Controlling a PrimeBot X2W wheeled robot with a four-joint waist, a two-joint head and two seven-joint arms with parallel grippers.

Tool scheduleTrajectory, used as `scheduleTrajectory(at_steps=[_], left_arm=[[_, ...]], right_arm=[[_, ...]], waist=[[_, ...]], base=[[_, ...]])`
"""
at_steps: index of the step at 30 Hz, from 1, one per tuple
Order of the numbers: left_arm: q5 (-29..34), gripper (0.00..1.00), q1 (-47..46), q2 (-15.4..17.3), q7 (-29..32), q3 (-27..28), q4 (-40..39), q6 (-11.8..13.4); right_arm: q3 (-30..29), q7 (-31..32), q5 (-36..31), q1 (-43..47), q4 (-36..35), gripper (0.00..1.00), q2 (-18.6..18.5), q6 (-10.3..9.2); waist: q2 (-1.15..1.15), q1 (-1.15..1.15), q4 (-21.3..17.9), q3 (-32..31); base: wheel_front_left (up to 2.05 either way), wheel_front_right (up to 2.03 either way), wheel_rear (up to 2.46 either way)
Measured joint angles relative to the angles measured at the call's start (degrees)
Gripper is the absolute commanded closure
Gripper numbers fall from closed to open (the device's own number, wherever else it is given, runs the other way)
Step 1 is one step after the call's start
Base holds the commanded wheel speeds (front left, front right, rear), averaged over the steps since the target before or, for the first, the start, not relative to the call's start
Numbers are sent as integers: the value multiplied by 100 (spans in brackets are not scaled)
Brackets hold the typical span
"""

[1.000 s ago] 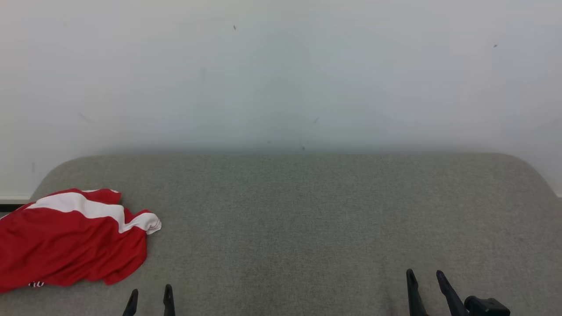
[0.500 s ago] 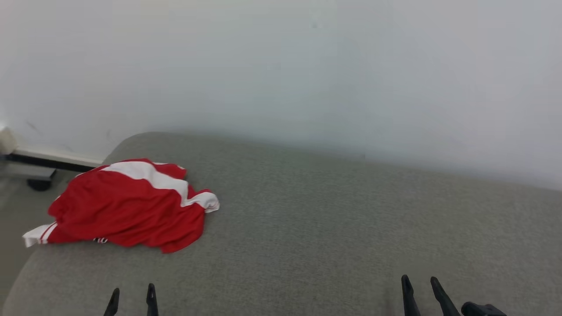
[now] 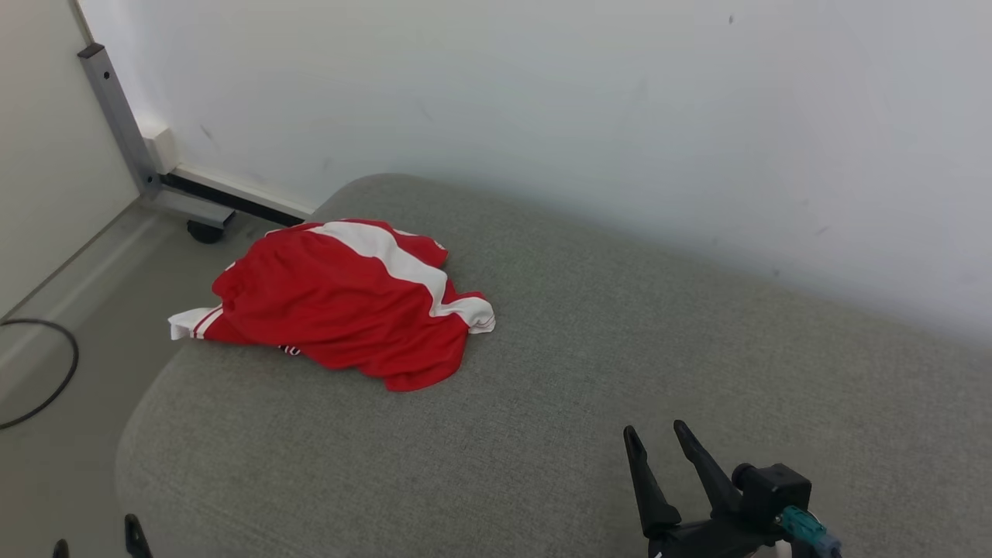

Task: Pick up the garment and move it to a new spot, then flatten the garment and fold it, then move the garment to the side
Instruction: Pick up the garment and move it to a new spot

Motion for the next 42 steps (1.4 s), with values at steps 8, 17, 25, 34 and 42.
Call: scheduleTrajectory(at_steps=[8,17,25,34,42], left_arm=[[8,0,157,-112,0,277,-249,-47],[135,0,-76,-130,0,9,238,-271],[256,0,-1708,18,503,-634,1339,-559],[202,0,-3870,148,928,-943,2964,-612],[-193,0,-5153,341,1897,-755,4205,-658]], right_arm=[[203,1,60,-244,205,0,-1,0],[135,1,69,-167,214,0,-1,0],[-211,0,-59,325,88,0,-3,0],[-274,231,-720,711,-566,0,7,0],[-215,740,-1201,714,-1638,0,1,0]], waist=[[0,1,215,246],[0,1,193,231],[-1,1,175,231],[0,0,-25,310],[0,0,-510,730]], base=[[-1,-1,-1],[0,0,0],[0,0,0],[0,0,0],[0,0,0]])
